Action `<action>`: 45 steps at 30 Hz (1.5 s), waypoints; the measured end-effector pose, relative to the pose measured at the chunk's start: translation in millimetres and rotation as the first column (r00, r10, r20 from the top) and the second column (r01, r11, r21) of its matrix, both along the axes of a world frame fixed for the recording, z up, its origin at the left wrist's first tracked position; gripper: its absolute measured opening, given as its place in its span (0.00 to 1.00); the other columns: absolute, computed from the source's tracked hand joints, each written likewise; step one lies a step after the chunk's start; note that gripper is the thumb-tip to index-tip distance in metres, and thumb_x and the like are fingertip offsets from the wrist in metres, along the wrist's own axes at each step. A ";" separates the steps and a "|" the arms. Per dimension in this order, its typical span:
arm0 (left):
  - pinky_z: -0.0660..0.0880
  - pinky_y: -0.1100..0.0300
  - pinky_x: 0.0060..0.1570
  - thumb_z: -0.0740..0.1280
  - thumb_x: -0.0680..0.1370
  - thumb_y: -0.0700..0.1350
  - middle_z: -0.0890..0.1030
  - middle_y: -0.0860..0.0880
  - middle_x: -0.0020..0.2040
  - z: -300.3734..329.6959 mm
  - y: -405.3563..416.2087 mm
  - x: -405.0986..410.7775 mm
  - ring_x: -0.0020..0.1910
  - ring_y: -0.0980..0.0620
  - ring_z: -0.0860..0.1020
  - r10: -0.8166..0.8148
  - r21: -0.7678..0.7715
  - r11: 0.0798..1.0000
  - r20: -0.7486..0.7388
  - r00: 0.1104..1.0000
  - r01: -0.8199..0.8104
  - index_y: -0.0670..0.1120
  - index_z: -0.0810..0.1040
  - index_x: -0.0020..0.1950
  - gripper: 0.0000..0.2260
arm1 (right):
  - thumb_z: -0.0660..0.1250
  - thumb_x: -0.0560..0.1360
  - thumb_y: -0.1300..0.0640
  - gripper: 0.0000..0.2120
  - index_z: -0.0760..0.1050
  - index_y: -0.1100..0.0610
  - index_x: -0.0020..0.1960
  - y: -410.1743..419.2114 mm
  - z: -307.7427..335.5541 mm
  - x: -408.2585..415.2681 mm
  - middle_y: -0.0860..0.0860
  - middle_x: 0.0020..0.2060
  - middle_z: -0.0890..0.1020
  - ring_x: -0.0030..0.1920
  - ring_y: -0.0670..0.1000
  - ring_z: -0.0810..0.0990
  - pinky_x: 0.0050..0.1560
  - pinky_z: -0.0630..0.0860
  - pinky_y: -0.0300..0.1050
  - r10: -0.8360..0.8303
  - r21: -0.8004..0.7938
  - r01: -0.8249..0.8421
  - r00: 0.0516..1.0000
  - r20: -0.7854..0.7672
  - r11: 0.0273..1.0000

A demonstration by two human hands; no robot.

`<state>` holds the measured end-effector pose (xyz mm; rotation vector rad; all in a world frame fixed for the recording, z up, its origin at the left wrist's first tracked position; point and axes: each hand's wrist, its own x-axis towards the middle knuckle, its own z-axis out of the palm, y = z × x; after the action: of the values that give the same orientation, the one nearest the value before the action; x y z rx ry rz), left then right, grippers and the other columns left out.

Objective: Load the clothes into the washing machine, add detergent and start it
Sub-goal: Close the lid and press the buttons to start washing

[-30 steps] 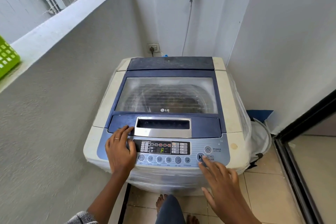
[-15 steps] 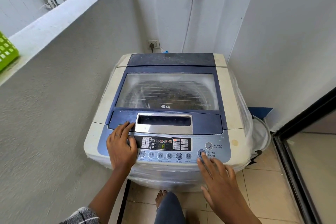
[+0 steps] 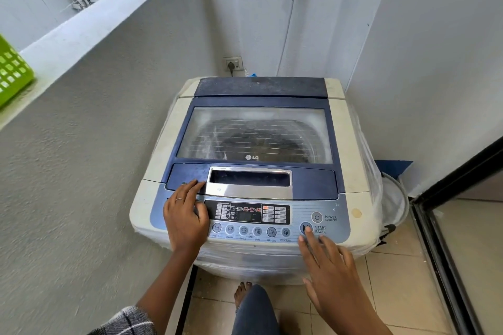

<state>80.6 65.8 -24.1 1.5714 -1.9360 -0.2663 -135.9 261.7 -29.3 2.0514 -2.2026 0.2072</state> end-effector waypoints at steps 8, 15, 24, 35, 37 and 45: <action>0.68 0.48 0.60 0.52 0.72 0.45 0.80 0.47 0.60 -0.2 0.3 0.2 0.60 0.45 0.76 0.004 0.003 1.000 0.000 1.000 -0.004 0.45 0.80 0.59 0.22 | 0.81 0.49 0.48 0.45 0.68 0.58 0.62 -4.0 10.3 -0.2 0.56 0.58 0.81 0.56 0.56 0.70 0.45 0.78 0.56 -0.009 0.020 0.009 1.000 0.005 1.000; 0.67 0.50 0.61 0.52 0.72 0.45 0.80 0.47 0.60 -1.1 0.2 -0.3 0.61 0.46 0.76 0.012 -0.001 1.000 -0.006 1.000 -0.012 0.45 0.79 0.59 0.22 | 0.79 0.55 0.43 0.31 0.82 0.61 0.51 -13.0 18.8 -0.9 0.59 0.51 0.83 0.48 0.56 0.82 0.48 0.63 0.54 0.044 0.005 -0.044 0.993 -0.105 0.999; 0.68 0.49 0.61 0.53 0.72 0.44 0.80 0.46 0.60 -2.7 -0.5 -0.1 0.61 0.45 0.76 0.014 -0.008 1.000 -0.014 1.000 -0.014 0.45 0.80 0.59 0.22 | 0.56 0.65 0.34 0.35 0.77 0.61 0.56 -25.0 38.1 10.6 0.56 0.42 0.81 0.44 0.56 0.77 0.44 0.61 0.53 0.036 0.030 -0.035 0.999 -0.019 0.999; 0.69 0.48 0.61 0.52 0.72 0.45 0.80 0.47 0.60 -2.7 0.0 1.0 0.61 0.45 0.76 0.012 0.002 1.000 -0.006 1.000 -0.012 0.45 0.79 0.59 0.22 | 0.55 0.65 0.37 0.30 0.78 0.56 0.55 -9.1 28.9 -4.0 0.52 0.55 0.82 0.54 0.50 0.73 0.49 0.63 0.53 0.007 0.111 -0.016 0.997 0.074 0.994; 0.68 0.49 0.61 0.52 0.72 0.45 0.80 0.47 0.60 -2.9 0.4 1.3 0.62 0.46 0.75 0.013 0.002 1.000 -0.006 1.000 -0.013 0.45 0.79 0.60 0.22 | 0.55 0.64 0.37 0.32 0.78 0.57 0.57 -6.0 23.3 -2.8 0.54 0.58 0.81 0.57 0.50 0.71 0.50 0.62 0.53 -0.016 0.144 0.003 0.996 0.089 0.990; 0.69 0.47 0.61 0.52 0.72 0.46 0.80 0.47 0.60 -2.6 0.3 1.1 0.61 0.45 0.76 0.015 0.009 1.000 -0.005 1.000 -0.015 0.45 0.79 0.60 0.22 | 0.53 0.62 0.37 0.38 0.66 0.59 0.66 0.0 6.2 1.8 0.55 0.74 0.60 0.63 0.52 0.68 0.53 0.62 0.56 -0.030 0.173 0.008 0.992 0.123 0.985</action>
<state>81.7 66.1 -26.8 1.5891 -1.9206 -0.2726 -134.1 261.8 -23.1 2.1594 -2.3911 0.1528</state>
